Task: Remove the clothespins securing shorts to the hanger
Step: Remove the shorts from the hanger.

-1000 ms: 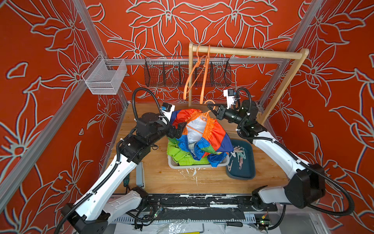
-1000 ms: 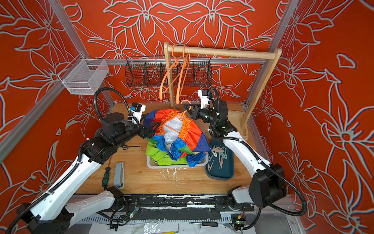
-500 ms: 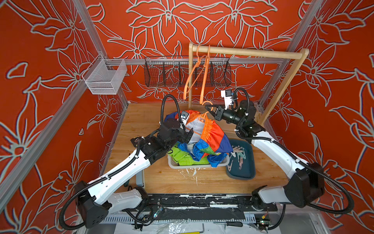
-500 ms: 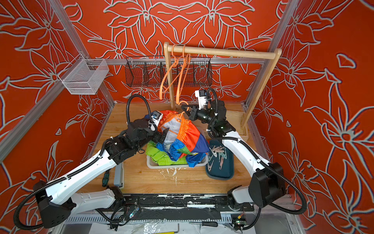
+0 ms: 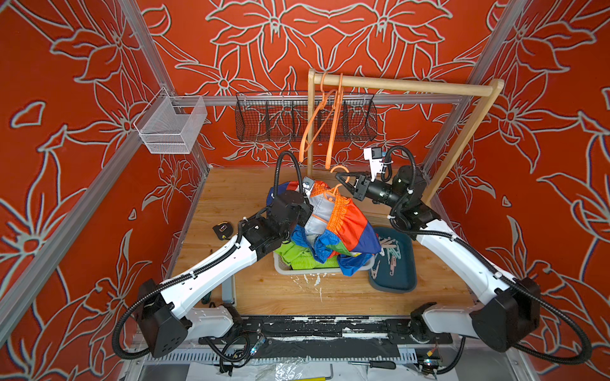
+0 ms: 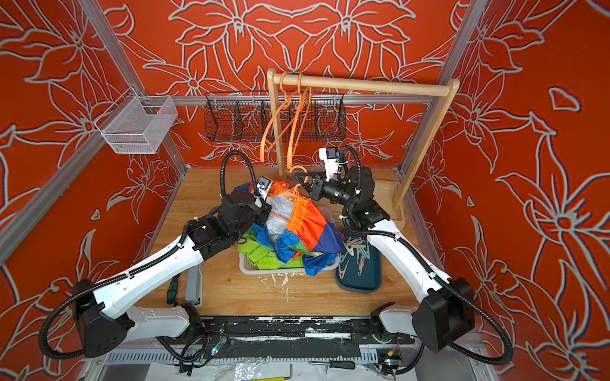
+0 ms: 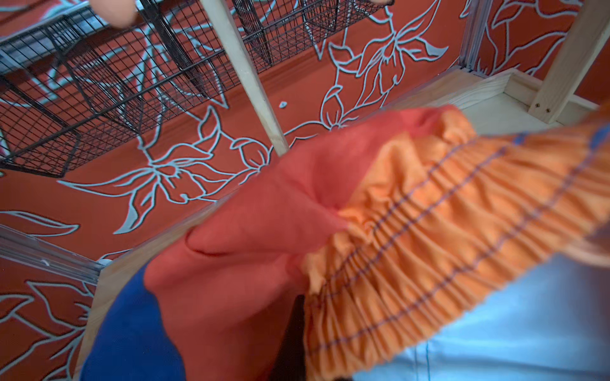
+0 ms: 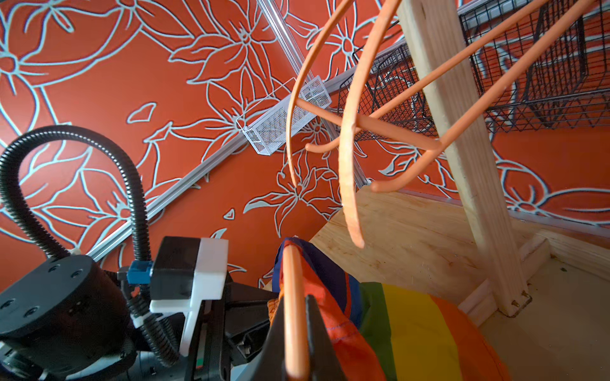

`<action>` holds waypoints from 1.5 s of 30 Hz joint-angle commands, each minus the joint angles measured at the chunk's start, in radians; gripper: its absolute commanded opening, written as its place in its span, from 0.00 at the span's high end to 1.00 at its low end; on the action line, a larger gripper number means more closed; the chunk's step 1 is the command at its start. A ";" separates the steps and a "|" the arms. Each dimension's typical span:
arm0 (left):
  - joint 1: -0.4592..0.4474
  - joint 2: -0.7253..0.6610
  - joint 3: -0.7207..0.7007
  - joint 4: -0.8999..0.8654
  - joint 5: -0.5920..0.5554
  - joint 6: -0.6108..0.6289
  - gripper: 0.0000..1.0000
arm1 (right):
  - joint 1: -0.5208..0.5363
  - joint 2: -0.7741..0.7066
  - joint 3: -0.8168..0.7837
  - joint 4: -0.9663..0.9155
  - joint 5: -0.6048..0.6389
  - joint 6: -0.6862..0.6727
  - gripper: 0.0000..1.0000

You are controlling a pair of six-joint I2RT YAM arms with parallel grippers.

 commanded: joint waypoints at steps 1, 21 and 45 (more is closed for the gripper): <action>-0.004 -0.027 0.028 0.009 -0.025 0.009 1.00 | 0.006 -0.035 -0.025 -0.023 -0.013 -0.038 1.00; 0.228 0.005 0.146 -0.118 0.065 0.005 1.00 | -0.001 -0.252 -0.128 -0.259 -0.052 -0.300 1.00; 0.321 -0.063 -0.049 -0.172 0.211 -0.145 1.00 | -0.236 -0.291 -0.206 0.024 0.022 -0.021 1.00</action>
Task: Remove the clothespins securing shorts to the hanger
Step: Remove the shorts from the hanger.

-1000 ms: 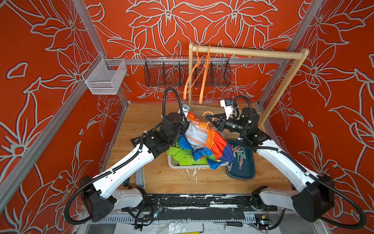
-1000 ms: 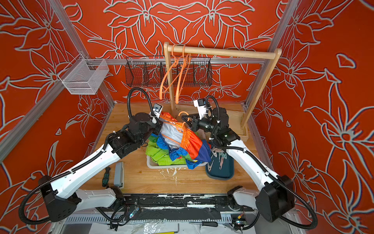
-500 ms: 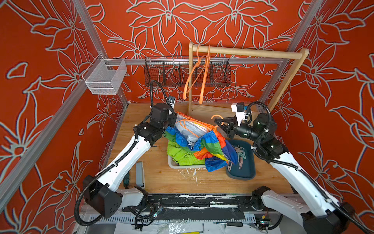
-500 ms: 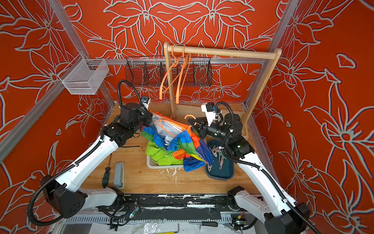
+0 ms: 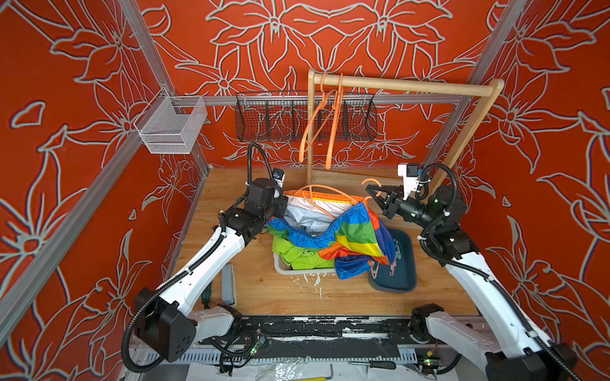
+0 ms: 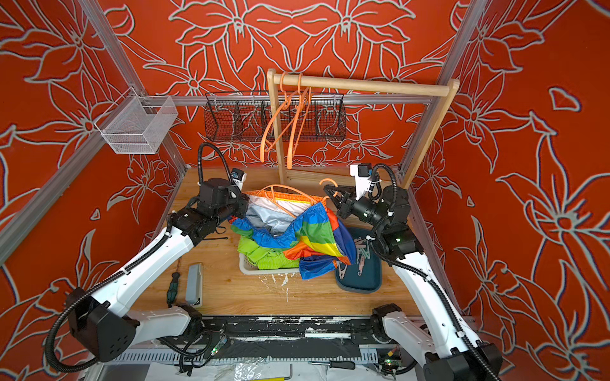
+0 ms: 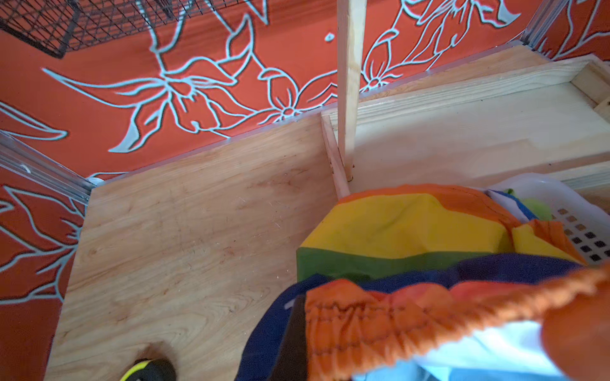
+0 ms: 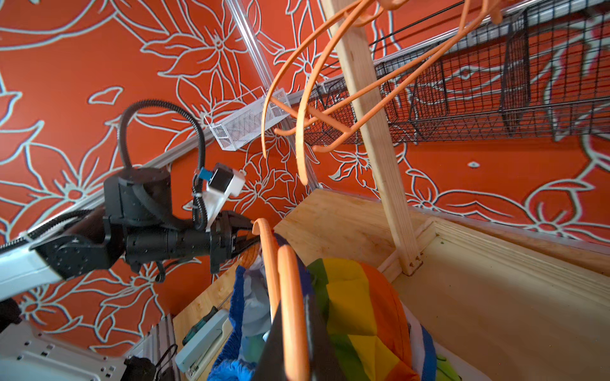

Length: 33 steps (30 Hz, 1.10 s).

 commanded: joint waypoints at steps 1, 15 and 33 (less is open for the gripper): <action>-0.014 -0.040 -0.011 -0.030 -0.051 -0.037 1.00 | -0.028 0.037 -0.008 0.178 0.033 0.112 1.00; -0.404 0.048 0.191 0.007 -0.132 -0.089 1.00 | 0.069 0.320 0.121 0.353 0.086 0.128 1.00; -0.541 0.182 -0.026 0.297 -0.139 -0.249 1.00 | 0.259 0.517 0.305 0.354 0.108 0.119 1.00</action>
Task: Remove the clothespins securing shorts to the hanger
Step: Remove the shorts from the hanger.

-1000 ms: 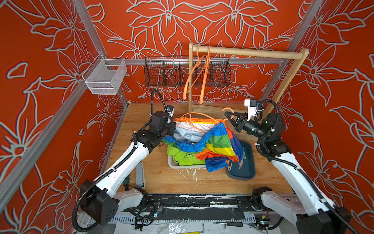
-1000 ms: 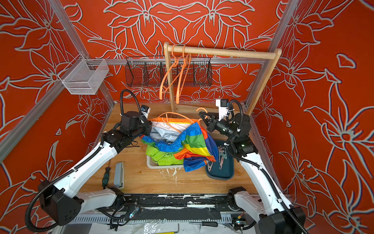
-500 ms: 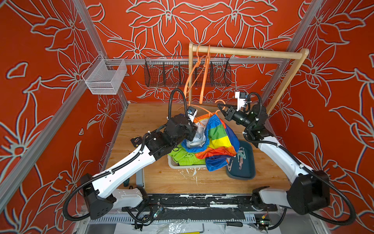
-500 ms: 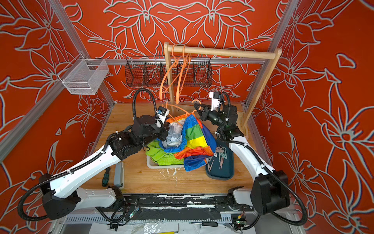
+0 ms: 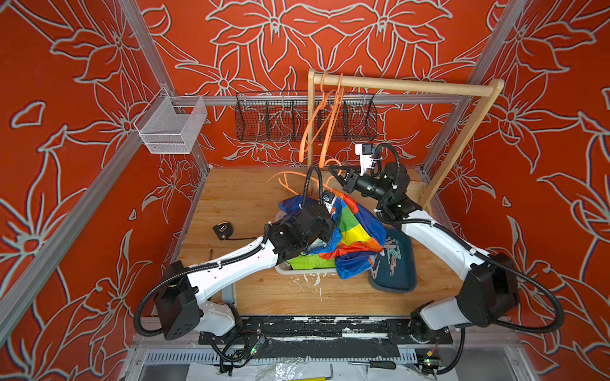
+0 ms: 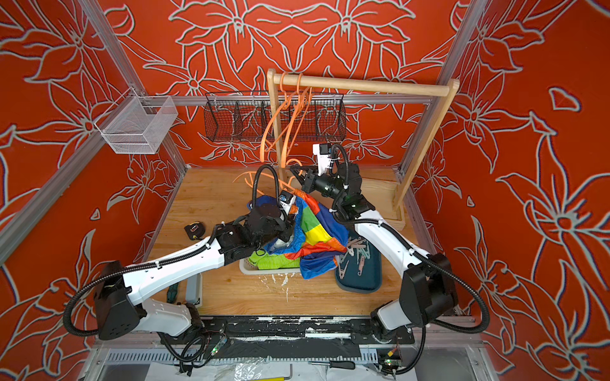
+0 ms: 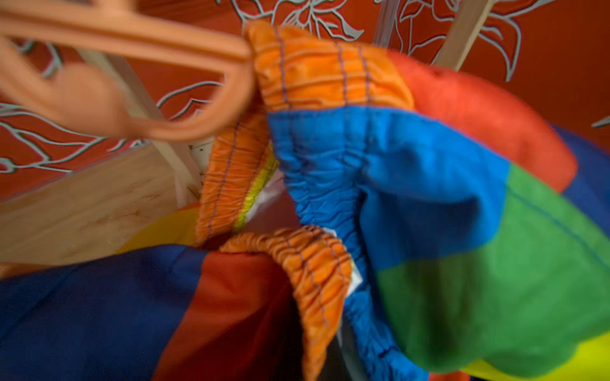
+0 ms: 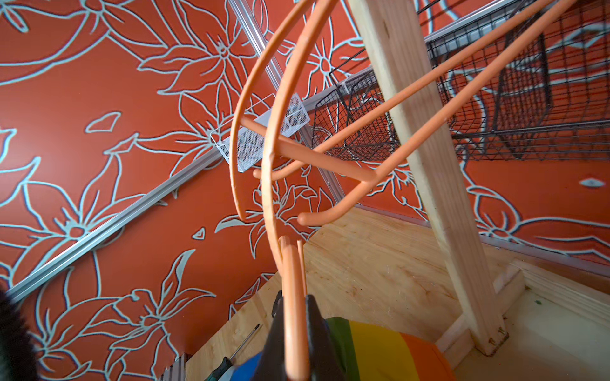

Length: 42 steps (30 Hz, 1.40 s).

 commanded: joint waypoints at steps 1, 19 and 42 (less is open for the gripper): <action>-0.049 0.000 -0.042 0.074 -0.035 -0.069 1.00 | 0.021 0.018 0.045 0.060 0.005 0.018 1.00; -0.058 0.006 -0.403 0.237 -0.218 -0.208 1.00 | 0.036 0.022 0.077 0.043 -0.015 0.014 1.00; -0.051 0.034 -0.445 0.290 -0.241 -0.209 1.00 | 0.172 0.146 0.421 -0.054 -0.021 -0.090 1.00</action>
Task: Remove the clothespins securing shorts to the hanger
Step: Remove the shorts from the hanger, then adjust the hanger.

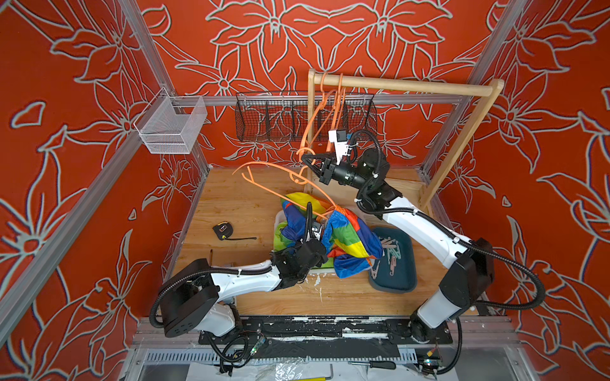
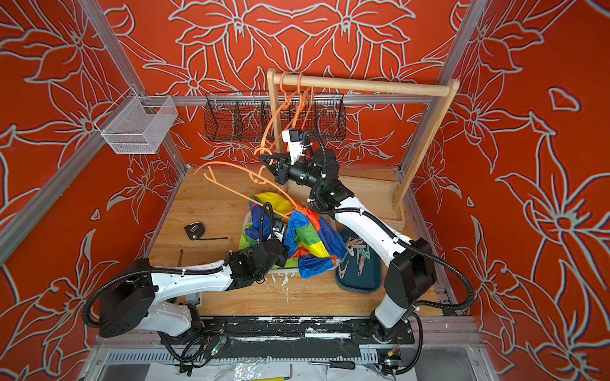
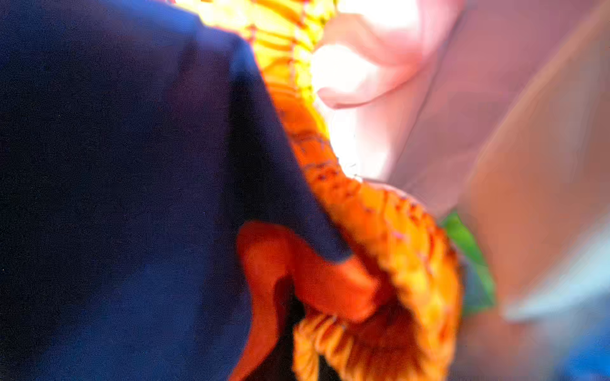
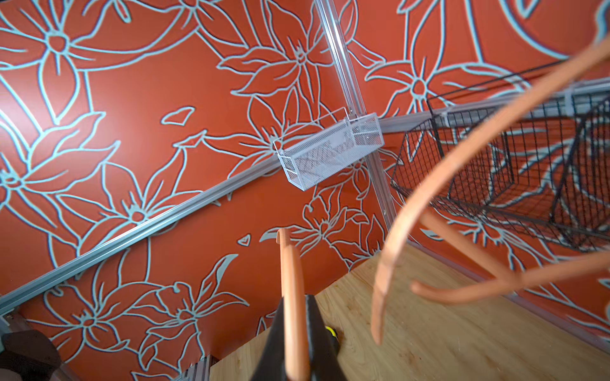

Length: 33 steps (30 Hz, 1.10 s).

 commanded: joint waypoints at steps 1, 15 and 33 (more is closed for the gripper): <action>0.004 0.020 -0.020 -0.020 -0.024 -0.024 1.00 | 0.012 0.012 0.098 -0.021 -0.014 -0.034 1.00; 0.089 -0.060 -0.064 -0.030 0.000 -0.018 1.00 | 0.009 0.020 0.416 -0.338 0.016 -0.249 1.00; 0.097 -0.304 0.076 -0.302 -0.052 0.007 0.03 | -0.063 -0.394 0.233 -0.877 0.280 -0.489 1.00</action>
